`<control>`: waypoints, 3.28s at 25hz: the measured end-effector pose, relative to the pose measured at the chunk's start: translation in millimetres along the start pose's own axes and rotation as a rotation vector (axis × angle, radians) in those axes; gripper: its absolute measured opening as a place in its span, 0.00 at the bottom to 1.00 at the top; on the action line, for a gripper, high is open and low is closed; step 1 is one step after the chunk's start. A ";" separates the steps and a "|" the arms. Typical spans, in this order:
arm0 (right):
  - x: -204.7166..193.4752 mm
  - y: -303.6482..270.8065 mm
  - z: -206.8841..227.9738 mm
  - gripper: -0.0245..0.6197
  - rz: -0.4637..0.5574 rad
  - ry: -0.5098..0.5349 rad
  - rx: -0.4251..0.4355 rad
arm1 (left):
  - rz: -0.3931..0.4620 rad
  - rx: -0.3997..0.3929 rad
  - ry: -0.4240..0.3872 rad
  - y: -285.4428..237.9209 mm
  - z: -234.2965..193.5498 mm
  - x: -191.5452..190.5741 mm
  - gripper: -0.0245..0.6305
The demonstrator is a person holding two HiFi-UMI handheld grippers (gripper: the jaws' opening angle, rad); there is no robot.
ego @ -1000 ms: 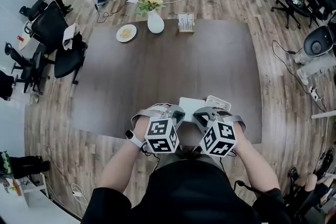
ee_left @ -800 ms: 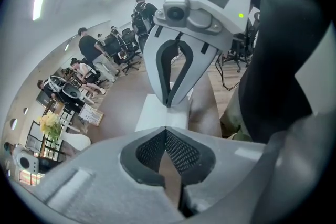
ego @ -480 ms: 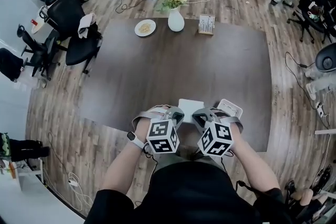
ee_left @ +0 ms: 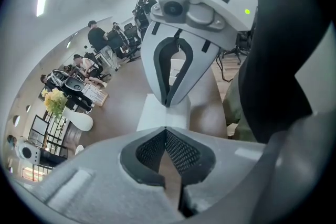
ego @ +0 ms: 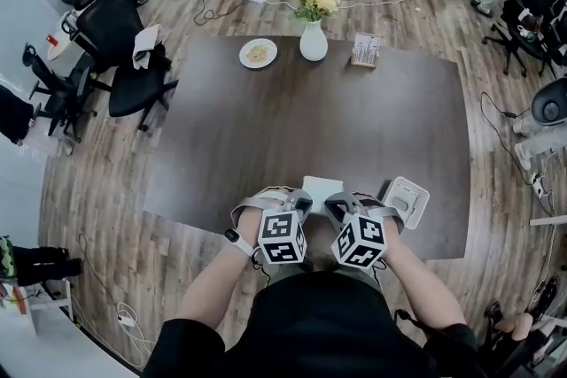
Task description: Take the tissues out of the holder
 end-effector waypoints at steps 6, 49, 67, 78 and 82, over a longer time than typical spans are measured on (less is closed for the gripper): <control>5.4 -25.4 1.3 0.05 -0.014 -0.019 -0.035 | 0.016 0.001 -0.017 -11.0 -0.9 -24.2 0.04; -47.5 -110.7 -17.8 0.05 -0.127 -0.038 0.009 | 0.010 -0.097 -0.063 -86.9 35.8 -63.1 0.04; -27.3 -29.1 14.5 0.19 0.202 -0.517 -0.067 | 0.323 0.005 0.732 0.2 -25.9 -52.5 0.14; -13.8 60.4 27.0 0.05 0.614 -1.102 -0.204 | 0.528 0.123 0.978 64.1 -45.4 -19.4 0.14; -8.9 83.1 27.7 0.05 0.638 -1.076 -0.294 | 0.592 0.126 1.000 82.5 -46.2 2.3 0.14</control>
Point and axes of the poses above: the fingertips, and each gripper's own axes: y backward along the fingers, z to its right, x out of its top, the point moved 1 cm from there along y, backward along the fingers, and after that the axes turned 7 degrees about x, right-handed, at the moved point
